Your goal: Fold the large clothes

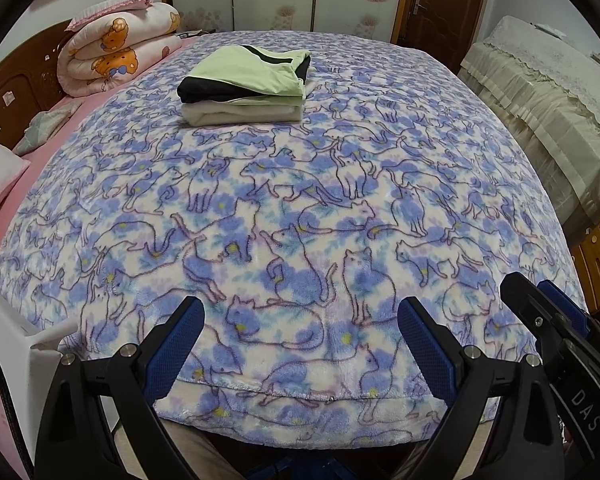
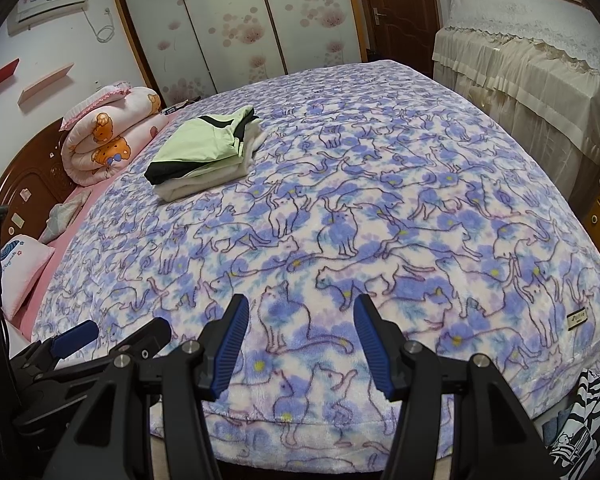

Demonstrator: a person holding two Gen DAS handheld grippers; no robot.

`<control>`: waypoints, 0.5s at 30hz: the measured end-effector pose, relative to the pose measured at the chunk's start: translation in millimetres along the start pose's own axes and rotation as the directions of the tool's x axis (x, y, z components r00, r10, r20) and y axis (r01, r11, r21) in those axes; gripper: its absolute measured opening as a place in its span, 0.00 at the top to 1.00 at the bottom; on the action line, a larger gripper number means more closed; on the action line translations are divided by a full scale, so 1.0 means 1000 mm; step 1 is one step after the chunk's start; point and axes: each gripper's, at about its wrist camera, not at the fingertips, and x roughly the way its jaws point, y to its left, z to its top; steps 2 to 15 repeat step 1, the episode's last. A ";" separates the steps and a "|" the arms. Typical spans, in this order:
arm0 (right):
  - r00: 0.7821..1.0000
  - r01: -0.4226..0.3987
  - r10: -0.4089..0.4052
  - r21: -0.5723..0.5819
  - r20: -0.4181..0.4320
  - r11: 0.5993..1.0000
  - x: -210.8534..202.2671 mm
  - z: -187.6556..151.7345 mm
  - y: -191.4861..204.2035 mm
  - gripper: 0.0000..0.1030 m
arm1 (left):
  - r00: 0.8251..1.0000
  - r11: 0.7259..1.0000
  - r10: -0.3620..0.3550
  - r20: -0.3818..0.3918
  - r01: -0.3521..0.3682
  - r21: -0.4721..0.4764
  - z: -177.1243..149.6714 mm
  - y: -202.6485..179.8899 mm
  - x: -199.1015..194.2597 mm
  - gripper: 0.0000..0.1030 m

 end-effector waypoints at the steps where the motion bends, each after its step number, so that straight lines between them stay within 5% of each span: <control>1: 1.000 0.000 0.000 0.000 0.000 1.000 0.000 0.000 0.000 0.47 | 1.000 1.000 -0.001 0.001 0.001 0.000 0.001 0.000 0.000 0.07; 15: 1.000 0.000 0.000 0.000 0.000 1.000 0.000 0.000 0.000 0.47 | 1.000 1.000 -0.001 0.001 0.001 0.000 0.001 0.000 0.000 0.07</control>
